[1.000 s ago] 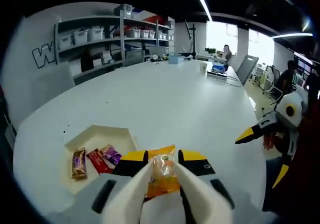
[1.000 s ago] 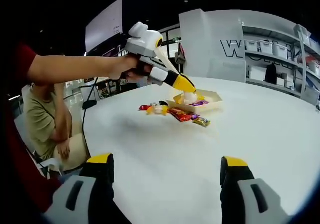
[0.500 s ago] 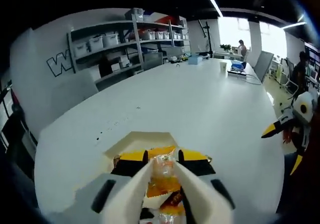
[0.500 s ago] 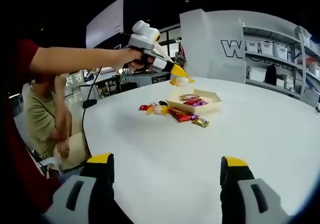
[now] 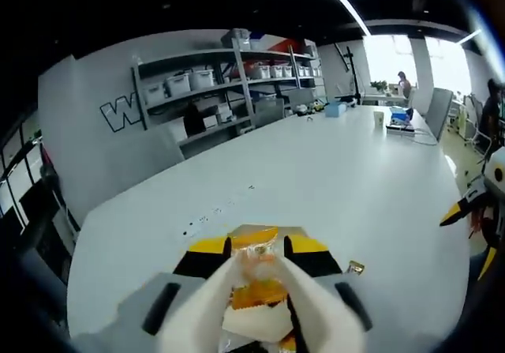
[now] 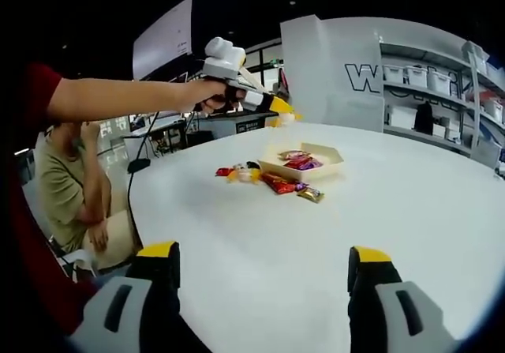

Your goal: Place the target food into the container with the food tongs after gripping and lifting it, then release it inside without dropping or visibly crushing the food.

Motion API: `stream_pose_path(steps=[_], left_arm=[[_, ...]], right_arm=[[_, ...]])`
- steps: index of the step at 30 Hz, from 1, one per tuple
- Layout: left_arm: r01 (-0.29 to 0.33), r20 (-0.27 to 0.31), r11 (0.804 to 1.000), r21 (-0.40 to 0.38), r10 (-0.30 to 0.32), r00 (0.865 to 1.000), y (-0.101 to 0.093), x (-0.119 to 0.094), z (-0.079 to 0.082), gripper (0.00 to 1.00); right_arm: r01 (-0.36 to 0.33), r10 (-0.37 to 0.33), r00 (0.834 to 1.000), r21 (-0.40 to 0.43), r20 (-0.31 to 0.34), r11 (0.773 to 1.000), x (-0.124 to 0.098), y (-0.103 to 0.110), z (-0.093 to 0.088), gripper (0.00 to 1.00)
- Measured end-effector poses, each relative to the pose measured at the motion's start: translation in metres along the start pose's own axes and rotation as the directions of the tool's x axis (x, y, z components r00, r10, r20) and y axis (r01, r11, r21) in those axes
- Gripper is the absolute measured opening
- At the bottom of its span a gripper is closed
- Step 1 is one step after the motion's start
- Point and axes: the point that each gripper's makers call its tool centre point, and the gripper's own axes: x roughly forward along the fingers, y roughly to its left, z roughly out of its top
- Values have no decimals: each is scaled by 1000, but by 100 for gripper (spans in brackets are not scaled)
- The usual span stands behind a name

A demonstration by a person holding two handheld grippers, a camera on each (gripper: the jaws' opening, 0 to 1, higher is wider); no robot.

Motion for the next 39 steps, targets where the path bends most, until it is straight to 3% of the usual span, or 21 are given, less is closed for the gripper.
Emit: stream_pose_path(steps=[5, 9, 29, 32, 39], left_arm=[[-46, 53, 999, 22, 44, 998, 7, -5, 12, 26], [-44, 61, 999, 6, 44, 997, 7, -6, 15, 26], [-26, 27, 999, 39, 25, 999, 3, -12, 3, 27], [5, 18, 999, 38, -5, 1000, -6, -13, -4, 27], [77, -32, 997, 21, -76, 997, -33, -11, -36, 26]], right_arm=[[-5, 5, 1000, -11, -1, 1000, 2, 2, 3, 86], [-9, 9, 1000, -12, -2, 1000, 3, 3, 2, 86], [6, -6, 1000, -5, 8, 1000, -2, -2, 1, 86], [9, -9, 1000, -3, 11, 1000, -2, -2, 1, 86], [-6, 6, 1000, -7, 3, 1000, 1, 4, -2, 86]])
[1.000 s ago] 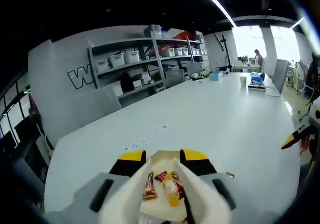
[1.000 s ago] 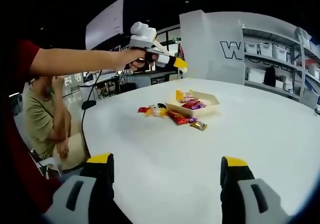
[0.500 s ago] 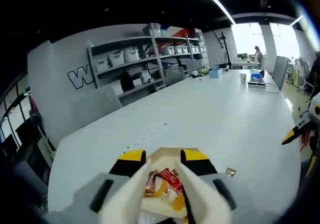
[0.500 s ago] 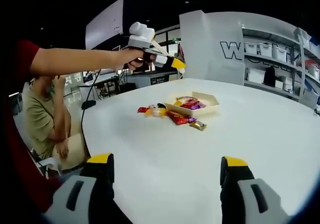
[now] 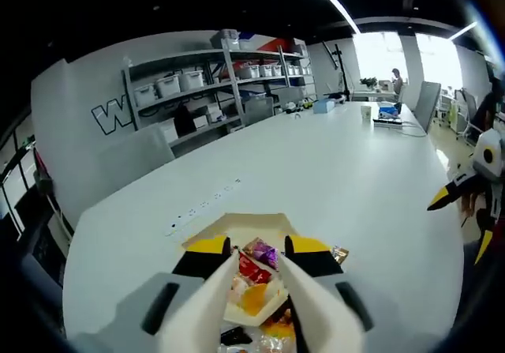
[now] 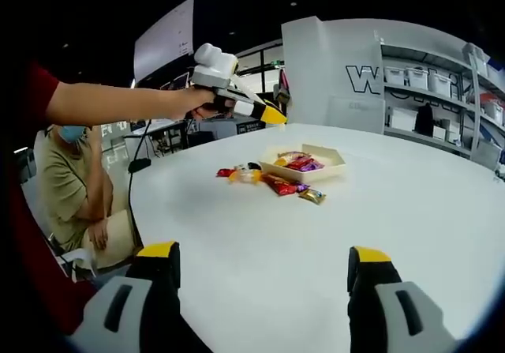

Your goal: Place the target food into the container with the food tongs after gripping and lifting it, then release it inside without dropping or visibly crushing the food.

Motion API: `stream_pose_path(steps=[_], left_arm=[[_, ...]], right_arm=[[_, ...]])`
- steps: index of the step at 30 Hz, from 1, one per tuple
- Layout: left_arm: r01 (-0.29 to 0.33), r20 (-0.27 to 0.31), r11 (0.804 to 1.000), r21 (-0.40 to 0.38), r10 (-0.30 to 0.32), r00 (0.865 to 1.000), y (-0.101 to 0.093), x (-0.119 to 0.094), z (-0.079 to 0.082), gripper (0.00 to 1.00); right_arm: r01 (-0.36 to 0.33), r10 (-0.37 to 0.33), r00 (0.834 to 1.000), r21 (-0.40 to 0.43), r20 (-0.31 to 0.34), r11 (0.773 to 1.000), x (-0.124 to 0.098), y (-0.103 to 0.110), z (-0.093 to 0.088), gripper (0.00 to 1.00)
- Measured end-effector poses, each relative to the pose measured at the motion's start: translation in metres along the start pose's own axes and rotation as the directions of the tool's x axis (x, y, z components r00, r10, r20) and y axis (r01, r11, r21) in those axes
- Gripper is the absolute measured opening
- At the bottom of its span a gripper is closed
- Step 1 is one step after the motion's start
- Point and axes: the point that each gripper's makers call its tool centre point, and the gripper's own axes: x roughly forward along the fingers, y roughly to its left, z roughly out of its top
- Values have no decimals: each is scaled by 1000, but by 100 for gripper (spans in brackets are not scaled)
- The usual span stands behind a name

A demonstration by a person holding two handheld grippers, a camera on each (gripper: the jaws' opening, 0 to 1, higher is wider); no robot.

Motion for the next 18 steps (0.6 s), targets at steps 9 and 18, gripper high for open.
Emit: stream_pose_path(steps=[9, 18], left_arm=[[43, -34, 999, -5, -43, 999, -18, -2, -21, 27], [175, -61, 984, -40, -177, 982, -58, 2, -47, 27]], right_arm=[[-2, 2, 1000, -3, -6, 1000, 1, 1, -2, 86], [-12, 12, 1000, -2, -11, 1000, 4, 4, -4, 86]])
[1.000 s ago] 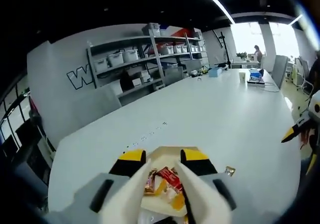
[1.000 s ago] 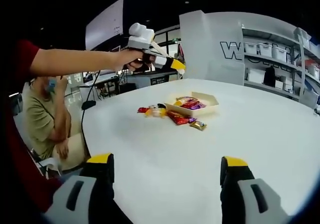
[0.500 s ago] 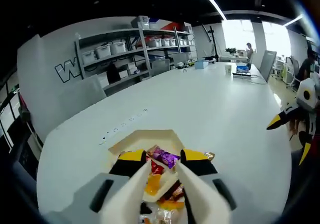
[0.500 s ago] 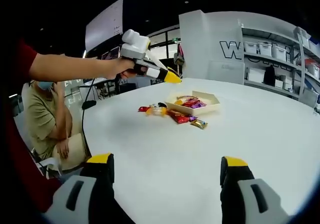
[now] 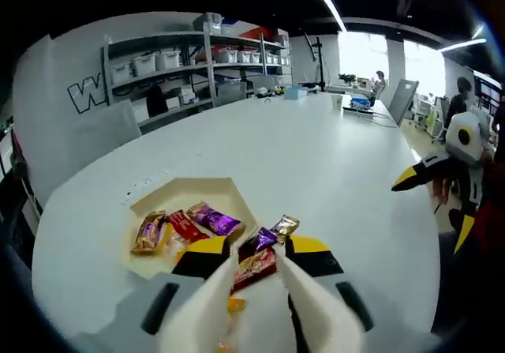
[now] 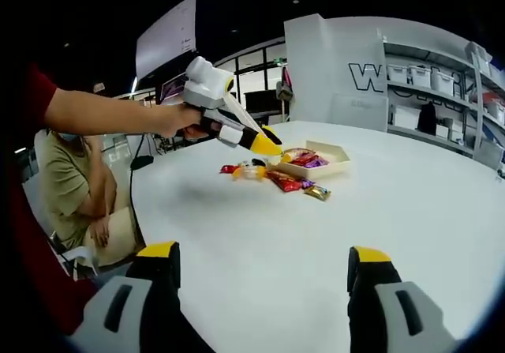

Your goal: Place the target food into the container with the food tongs after gripping and lifting it, then release it inside without dropping or visibly crushing the food.

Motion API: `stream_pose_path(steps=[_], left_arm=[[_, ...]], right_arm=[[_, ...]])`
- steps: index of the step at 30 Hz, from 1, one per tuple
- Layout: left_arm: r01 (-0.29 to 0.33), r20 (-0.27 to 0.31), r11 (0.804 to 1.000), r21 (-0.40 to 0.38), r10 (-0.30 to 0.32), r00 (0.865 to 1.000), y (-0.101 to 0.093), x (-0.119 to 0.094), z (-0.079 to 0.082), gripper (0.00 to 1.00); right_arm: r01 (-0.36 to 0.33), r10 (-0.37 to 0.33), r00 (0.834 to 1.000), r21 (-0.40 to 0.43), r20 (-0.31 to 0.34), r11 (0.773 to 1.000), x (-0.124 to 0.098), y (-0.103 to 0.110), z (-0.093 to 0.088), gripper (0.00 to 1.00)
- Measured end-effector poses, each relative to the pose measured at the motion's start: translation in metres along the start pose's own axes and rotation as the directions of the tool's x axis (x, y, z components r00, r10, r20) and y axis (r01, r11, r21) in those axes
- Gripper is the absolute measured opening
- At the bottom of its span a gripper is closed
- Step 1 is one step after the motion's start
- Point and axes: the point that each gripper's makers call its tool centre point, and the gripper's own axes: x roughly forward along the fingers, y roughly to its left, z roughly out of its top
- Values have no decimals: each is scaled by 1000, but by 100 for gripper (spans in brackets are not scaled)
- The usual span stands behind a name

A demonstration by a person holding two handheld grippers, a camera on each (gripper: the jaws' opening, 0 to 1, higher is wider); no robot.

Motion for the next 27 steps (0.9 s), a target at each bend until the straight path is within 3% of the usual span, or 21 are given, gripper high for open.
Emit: stream_pose_path(steps=[6, 17, 27], left_arm=[[39, -18, 999, 23, -38, 999, -12, 14, -10, 27], [31, -14, 1000, -3, -31, 999, -8, 25, -13, 27], [60, -11, 992, -113, -62, 998, -16, 29, -9, 27]], right_arm=[[3, -3, 1000, 2, -2, 1000, -1, -2, -1, 86], [13, -13, 1000, 9, -2, 1000, -2, -7, -2, 86], [-1, 1, 1000, 7, -2, 1000, 3, -5, 0, 86]])
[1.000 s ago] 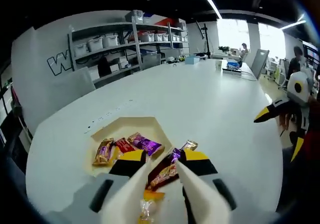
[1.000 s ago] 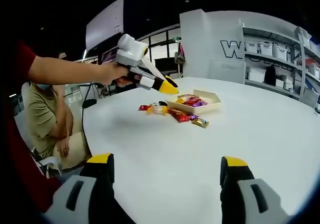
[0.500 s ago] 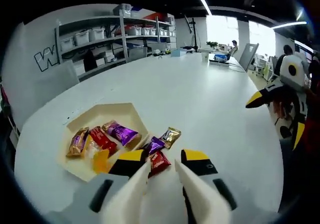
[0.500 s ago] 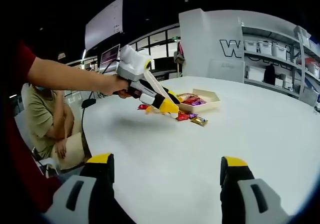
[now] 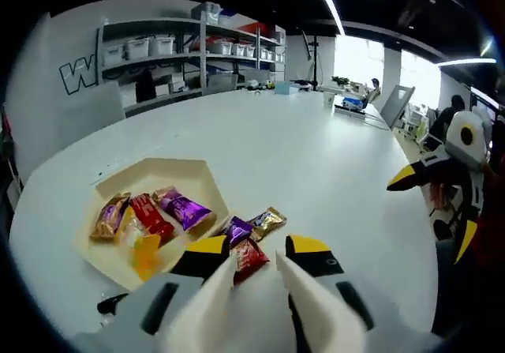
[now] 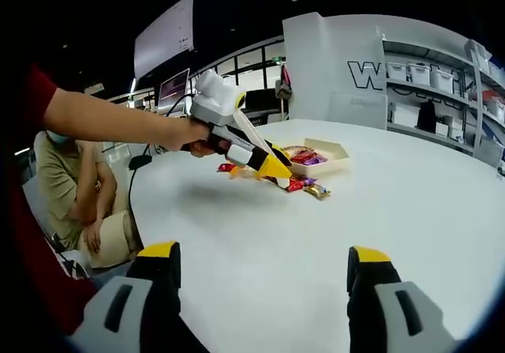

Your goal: Place the target food into the container with the food tongs after gripping and lifting it, then release it inside without dropping or visibly crushing the food.

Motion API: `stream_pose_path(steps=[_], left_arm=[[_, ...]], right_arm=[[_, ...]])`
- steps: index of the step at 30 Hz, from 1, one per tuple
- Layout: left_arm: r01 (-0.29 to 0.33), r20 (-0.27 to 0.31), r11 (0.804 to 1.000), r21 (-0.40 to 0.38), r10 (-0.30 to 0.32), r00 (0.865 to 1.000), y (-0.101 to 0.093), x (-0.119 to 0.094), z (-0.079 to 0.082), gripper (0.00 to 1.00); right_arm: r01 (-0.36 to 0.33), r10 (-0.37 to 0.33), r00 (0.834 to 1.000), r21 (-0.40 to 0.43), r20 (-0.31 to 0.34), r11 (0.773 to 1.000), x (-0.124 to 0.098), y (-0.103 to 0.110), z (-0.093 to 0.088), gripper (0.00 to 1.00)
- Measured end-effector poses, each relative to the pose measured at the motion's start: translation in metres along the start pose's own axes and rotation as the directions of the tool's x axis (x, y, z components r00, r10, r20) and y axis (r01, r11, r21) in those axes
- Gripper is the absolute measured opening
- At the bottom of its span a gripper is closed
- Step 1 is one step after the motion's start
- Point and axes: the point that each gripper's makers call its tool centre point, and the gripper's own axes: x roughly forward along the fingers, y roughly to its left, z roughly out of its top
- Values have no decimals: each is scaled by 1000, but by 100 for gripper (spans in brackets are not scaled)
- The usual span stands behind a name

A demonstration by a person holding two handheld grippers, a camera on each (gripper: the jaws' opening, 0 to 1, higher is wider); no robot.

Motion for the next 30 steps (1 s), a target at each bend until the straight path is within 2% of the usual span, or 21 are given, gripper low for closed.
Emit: stream_pose_path(steps=[4, 11, 14, 17, 19, 21, 23, 24, 26, 29, 30], left_arm=[[16, -1, 1000, -17, -17, 1000, -12, 0, -1, 27], [47, -19, 999, 0, -47, 999, -30, -2, -2, 27], [19, 17, 995, 93, -20, 1000, -25, -7, 9, 28], [10, 14, 999, 37, -11, 1000, -13, -12, 9, 28], [-22, -12, 999, 49, 22, 1000, 0, -15, 1, 28], [-27, -27, 1000, 1, 27, 999, 5, -18, -7, 28], [-12, -24, 999, -41, 11, 1000, 3, -18, -10, 28], [-7, -43, 999, -52, 5, 999, 1, -18, -16, 28], [-14, -25, 999, -33, 13, 1000, -1, -20, -14, 28], [17, -16, 997, -79, -18, 1000, -13, -22, -14, 28], [18, -11, 998, -67, -18, 1000, -15, -23, -14, 28]], right_arm=[[5, -5, 1000, 3, 1, 1000, -2, -1, -1, 85], [10, -10, 1000, 4, 2, 1000, -4, -3, -1, 85], [9, -9, 1000, 3, 7, 1000, -4, -2, 1, 85], [9, -9, 1000, -1, 4, 1000, -5, -2, 1, 85], [11, -11, 1000, 0, 6, 1000, -5, -2, 1, 86], [11, -11, 1000, 3, 10, 1000, -5, -2, 3, 86], [11, -11, 1000, 1, 12, 1000, -6, -1, 3, 86], [12, -12, 1000, 0, 11, 1000, -6, -2, 3, 85], [14, -14, 1000, 0, 12, 1000, -6, -2, 3, 85], [11, -11, 1000, -4, 7, 1000, -6, -1, 3, 85], [10, -10, 1000, -5, 8, 1000, -6, 0, 3, 85]])
